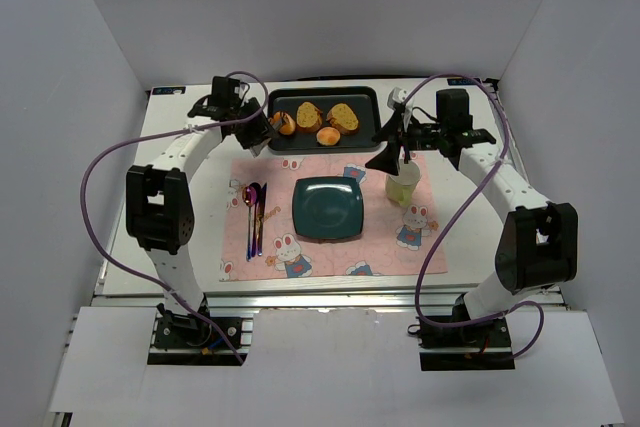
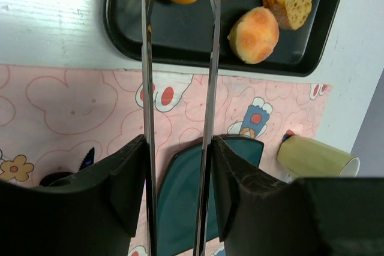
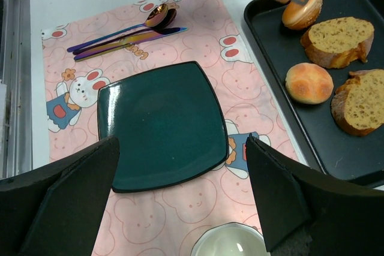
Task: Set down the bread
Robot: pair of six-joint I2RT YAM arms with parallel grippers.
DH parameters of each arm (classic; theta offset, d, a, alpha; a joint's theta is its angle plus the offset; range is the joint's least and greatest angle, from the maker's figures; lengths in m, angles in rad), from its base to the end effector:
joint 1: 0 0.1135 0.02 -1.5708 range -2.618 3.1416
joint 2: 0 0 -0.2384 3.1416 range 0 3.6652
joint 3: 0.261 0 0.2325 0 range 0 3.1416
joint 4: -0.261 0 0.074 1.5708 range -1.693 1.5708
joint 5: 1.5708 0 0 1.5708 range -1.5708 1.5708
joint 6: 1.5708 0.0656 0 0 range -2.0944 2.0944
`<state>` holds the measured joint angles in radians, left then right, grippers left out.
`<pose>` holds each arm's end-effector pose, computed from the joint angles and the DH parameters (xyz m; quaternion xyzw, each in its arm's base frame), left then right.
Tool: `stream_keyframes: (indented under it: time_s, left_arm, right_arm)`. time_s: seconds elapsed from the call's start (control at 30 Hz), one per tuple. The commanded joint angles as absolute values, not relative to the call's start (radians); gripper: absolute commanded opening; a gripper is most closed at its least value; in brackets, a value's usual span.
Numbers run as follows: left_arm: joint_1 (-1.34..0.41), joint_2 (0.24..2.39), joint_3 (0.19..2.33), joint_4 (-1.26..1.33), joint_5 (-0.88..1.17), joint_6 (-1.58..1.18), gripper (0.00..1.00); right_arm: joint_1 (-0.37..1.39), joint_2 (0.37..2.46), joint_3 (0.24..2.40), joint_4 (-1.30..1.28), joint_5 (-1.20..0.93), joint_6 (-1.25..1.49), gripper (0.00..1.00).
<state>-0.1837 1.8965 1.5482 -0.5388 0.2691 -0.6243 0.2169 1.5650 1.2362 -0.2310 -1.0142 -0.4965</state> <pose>0.4044 -0.0929 0.2127 -0.1601 0.9209 -0.2468 0.2558 0.3226 0.1281 0.2784 -0.4874 0.6346 0.3618 0.4784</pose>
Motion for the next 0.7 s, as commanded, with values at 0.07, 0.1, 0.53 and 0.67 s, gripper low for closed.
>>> stream_keyframes:
  time_s: [0.07, 0.1, 0.53, 0.67]
  left_arm:
    - [-0.195, 1.873, 1.632, -0.592, 0.206, -0.611, 0.55]
    - [-0.196, 1.873, 1.635, -0.6, 0.199, -0.609, 0.56]
    - [-0.213, 1.936, 1.709, -0.67, 0.203, -0.592, 0.59]
    - [-0.221, 1.971, 1.752, -0.696, 0.198, -0.589, 0.59]
  right_arm:
    - [0.209, 1.543, 1.216, -0.209, -1.04, -0.486, 0.89]
    - [0.207, 1.545, 1.216, -0.209, -1.04, -0.488, 0.89]
    - [0.203, 1.543, 1.204, -0.196, -1.052, -0.48, 0.89]
    - [0.199, 1.54, 1.198, -0.196, -1.058, -0.479, 0.89]
